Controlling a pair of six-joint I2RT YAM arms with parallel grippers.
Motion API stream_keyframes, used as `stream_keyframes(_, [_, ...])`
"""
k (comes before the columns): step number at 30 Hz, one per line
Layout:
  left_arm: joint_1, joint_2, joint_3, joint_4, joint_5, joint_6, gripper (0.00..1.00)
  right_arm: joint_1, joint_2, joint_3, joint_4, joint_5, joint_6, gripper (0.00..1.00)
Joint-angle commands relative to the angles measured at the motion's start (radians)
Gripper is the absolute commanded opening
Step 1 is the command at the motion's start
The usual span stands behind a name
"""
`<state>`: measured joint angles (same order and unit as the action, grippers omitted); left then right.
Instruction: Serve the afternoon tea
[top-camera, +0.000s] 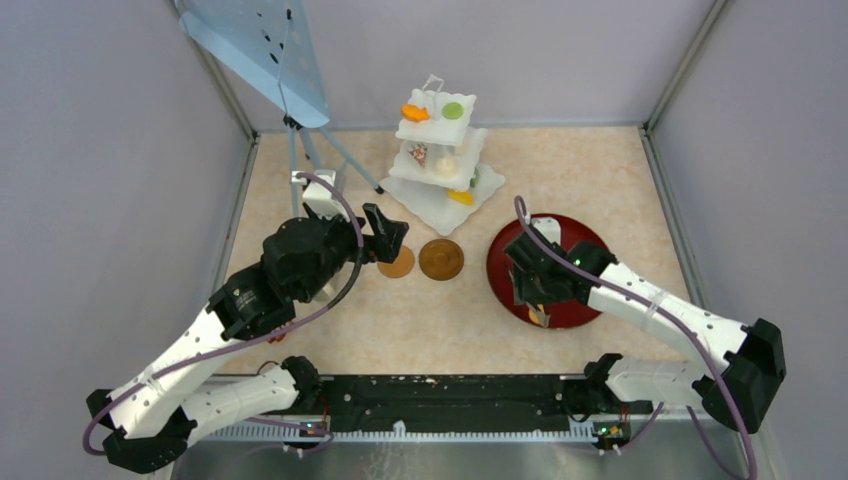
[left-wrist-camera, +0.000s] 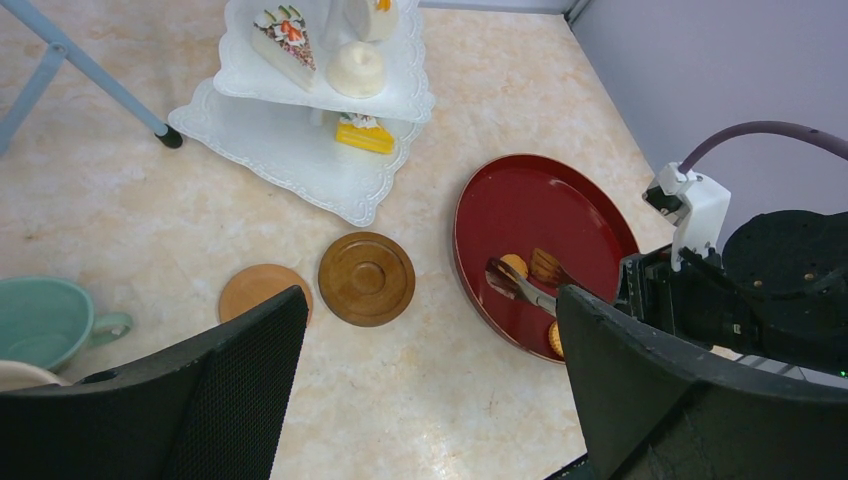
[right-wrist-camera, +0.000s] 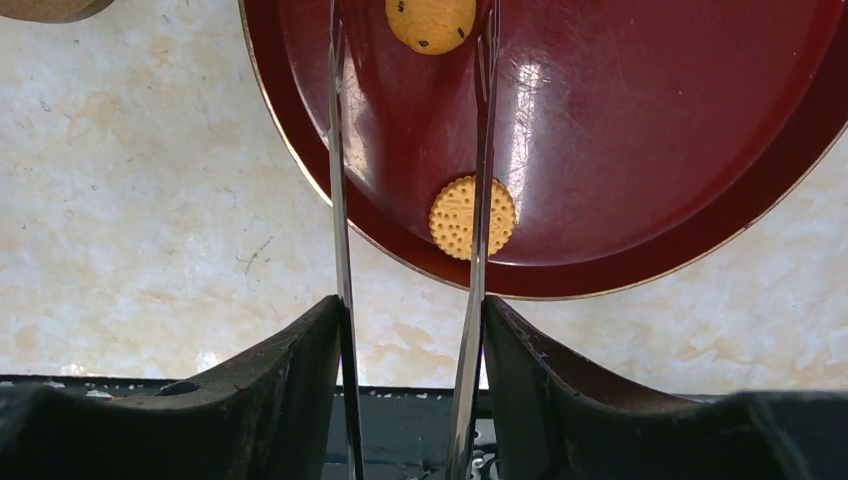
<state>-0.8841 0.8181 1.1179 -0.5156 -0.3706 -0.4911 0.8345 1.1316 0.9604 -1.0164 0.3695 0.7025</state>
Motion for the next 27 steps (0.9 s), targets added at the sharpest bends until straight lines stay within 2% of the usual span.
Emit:
stream_keyframes(1, [0.004, -0.015, -0.004, 0.046, 0.008, 0.005, 0.99, -0.003, 0.005, -0.004, 0.037, -0.005, 0.011, 0.51])
stream_keyframes(10, [0.004, -0.024, -0.005, 0.044, 0.007, 0.001, 0.99, -0.003, 0.009, -0.02, 0.031, 0.02, 0.018, 0.48])
stream_keyframes(21, [0.004, -0.028, -0.01, 0.043, 0.023, -0.009, 0.99, -0.005, -0.016, -0.042, 0.032, 0.022, 0.026, 0.34])
stream_keyframes(27, [0.004, -0.028, -0.01, 0.039, 0.025, -0.012, 0.99, -0.004, -0.057, -0.023, 0.022, 0.05, 0.022, 0.29])
